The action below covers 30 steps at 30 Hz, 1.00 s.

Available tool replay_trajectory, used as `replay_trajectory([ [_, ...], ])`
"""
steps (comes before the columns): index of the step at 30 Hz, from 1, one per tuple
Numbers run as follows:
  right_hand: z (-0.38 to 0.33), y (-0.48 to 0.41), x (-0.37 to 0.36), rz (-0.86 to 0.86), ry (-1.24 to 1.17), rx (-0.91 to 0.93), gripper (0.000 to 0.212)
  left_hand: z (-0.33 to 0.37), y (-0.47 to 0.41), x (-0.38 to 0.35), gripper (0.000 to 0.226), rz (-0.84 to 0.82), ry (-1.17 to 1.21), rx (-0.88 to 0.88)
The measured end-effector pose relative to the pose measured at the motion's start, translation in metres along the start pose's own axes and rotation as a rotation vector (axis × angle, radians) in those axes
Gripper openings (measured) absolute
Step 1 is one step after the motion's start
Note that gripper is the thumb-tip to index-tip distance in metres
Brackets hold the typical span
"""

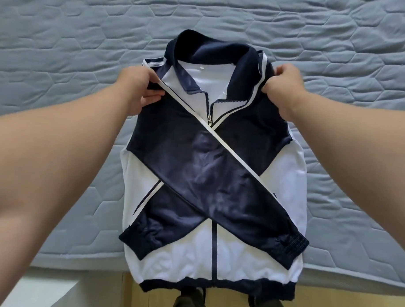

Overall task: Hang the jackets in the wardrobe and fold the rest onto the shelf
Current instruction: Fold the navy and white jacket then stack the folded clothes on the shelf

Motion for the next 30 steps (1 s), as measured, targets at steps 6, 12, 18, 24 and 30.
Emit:
replay_trajectory([
  [6, 0.004, 0.079, 0.015, -0.069, 0.18, 0.161, 0.045, -0.025, 0.066, 0.013, 0.061, 0.006, 0.238, 0.043],
  [12, 0.08, 0.156, 0.013, -0.192, 0.528, 0.225, 0.022, -0.112, 0.15, 0.032, 0.017, 0.048, 0.245, 0.195],
  [18, 0.154, 0.216, -0.005, -0.281, 1.039, 0.452, 0.017, -0.207, 0.225, 0.054, 0.056, 0.272, 0.197, 0.335],
  [24, 0.201, 0.242, -0.022, -0.318, 1.292, 0.545, 0.031, -0.248, 0.267, 0.057, 0.04, 0.431, 0.066, 0.427],
  [30, 0.214, 0.251, -0.025, -0.251, 1.317, 0.495, 0.027, -0.259, 0.292, 0.037, 0.036, 0.342, 0.184, 0.616],
])
Point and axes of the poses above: each hand's wrist, its own y-axis away from the middle knuckle, its own x-axis out of the back of the hand, z = x × y, the point moved 8 cm from there along -y, towards the middle knuckle, and after that the axes turned 9 degrees about -x, right-handed, at the moved point
